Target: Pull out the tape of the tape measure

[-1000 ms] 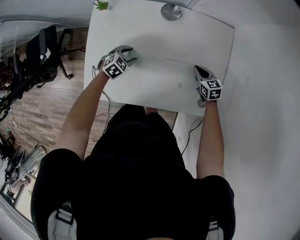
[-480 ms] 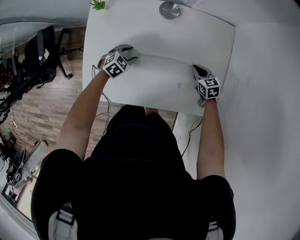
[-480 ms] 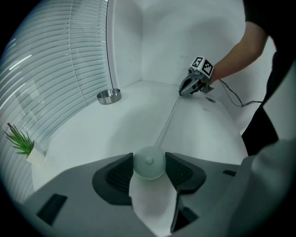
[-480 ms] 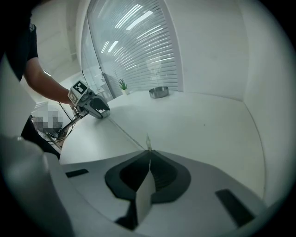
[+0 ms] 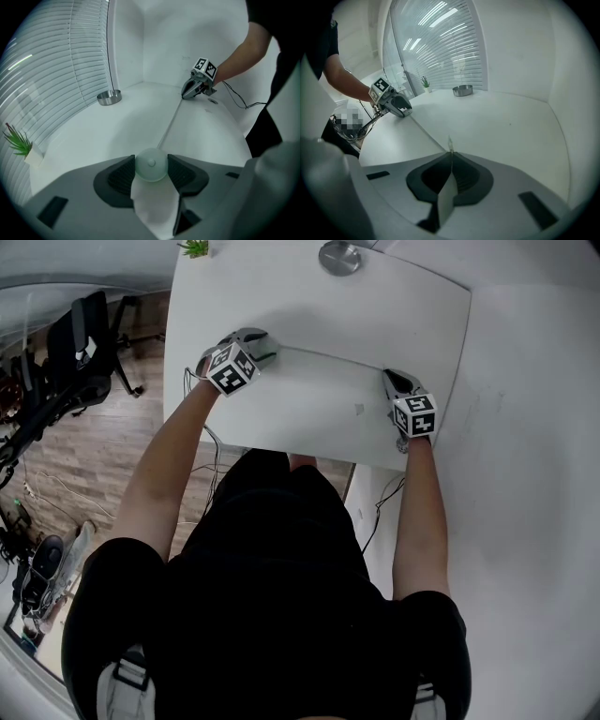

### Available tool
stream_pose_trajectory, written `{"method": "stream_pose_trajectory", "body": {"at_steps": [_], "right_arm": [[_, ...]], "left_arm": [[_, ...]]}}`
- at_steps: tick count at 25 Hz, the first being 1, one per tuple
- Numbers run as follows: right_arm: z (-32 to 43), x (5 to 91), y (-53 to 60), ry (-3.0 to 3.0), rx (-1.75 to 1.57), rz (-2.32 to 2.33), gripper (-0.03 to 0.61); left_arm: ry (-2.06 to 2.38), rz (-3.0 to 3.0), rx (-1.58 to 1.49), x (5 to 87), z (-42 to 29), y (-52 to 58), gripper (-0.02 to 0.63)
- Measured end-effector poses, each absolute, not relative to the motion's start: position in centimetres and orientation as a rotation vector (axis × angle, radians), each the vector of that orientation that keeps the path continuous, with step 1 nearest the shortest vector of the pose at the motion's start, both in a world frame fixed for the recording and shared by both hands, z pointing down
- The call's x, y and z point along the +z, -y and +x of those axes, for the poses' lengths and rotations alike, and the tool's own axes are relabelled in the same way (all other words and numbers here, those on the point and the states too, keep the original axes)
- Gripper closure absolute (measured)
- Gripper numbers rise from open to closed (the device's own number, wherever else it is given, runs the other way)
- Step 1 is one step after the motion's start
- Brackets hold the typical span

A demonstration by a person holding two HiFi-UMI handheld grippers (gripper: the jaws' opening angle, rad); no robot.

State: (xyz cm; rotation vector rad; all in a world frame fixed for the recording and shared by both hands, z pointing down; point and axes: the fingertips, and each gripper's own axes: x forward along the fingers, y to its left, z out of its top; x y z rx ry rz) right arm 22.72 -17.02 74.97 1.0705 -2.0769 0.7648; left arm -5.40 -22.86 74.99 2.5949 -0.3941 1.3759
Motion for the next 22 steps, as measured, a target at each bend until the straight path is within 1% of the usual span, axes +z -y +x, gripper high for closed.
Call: {"method": "stream_pose_trajectory", "body": {"at_steps": [14, 16, 19, 22], "right_arm": [[22.5, 75.2, 16.9, 2.05, 0.764, 1.018, 0.559], [22.3, 75.1, 16.8, 2.054, 0.765, 0.998, 0.532], [22.1, 74.7, 16.8, 2.057, 0.758, 0.982, 0.448], [22.5, 73.8, 16.9, 2.065, 0.749, 0.991, 0.409]], "left_arm": [[0.39, 2.573, 1.385, 75.1, -5.5, 22.9, 0.385], [0.401, 2.572, 1.384, 74.9, -5.7, 23.0, 0.383], [0.428, 2.575, 1.366, 74.1, -6.1, 23.1, 0.383], [0.47, 2.584, 1.334, 72.7, -6.5, 23.1, 0.382]]}}
